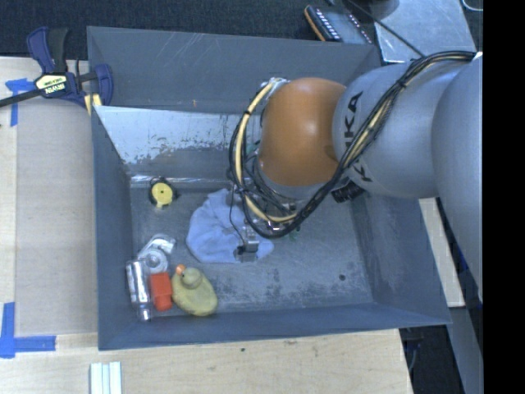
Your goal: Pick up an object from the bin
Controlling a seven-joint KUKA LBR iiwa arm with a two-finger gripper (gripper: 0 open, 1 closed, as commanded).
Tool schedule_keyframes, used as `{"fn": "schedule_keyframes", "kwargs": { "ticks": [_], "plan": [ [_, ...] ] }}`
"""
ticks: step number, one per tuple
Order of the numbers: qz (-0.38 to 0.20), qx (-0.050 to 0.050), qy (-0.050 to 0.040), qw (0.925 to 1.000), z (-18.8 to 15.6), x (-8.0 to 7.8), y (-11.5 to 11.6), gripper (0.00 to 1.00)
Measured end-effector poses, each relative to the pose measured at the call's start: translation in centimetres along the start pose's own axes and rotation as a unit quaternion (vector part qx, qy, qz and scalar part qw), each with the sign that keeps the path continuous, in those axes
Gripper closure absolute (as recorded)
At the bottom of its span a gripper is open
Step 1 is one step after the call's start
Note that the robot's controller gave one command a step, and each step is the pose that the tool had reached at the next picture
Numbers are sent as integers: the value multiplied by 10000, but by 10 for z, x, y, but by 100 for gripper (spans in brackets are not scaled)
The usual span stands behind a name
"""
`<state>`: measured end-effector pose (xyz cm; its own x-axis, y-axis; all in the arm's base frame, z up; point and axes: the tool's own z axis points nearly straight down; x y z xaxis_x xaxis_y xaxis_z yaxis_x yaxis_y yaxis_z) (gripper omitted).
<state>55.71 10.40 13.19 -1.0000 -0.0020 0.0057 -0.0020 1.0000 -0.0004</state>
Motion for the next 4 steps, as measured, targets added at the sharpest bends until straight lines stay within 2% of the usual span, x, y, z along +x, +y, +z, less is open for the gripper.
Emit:
{"fn": "schedule_keyframes", "kwargs": {
  "ticks": [1, 2, 3, 4],
  "plan": [
    [11, -6, -42, 10000, -5, -2, 0, 0],
    [-1072, -2, -28, 9942, 50, 10, -12, 0],
    [57, -10, -61, 10000, 60, 13, -14, 100],
    [57, -10, -61, 10000, 60, 13, -14, 100]
  ]
}}
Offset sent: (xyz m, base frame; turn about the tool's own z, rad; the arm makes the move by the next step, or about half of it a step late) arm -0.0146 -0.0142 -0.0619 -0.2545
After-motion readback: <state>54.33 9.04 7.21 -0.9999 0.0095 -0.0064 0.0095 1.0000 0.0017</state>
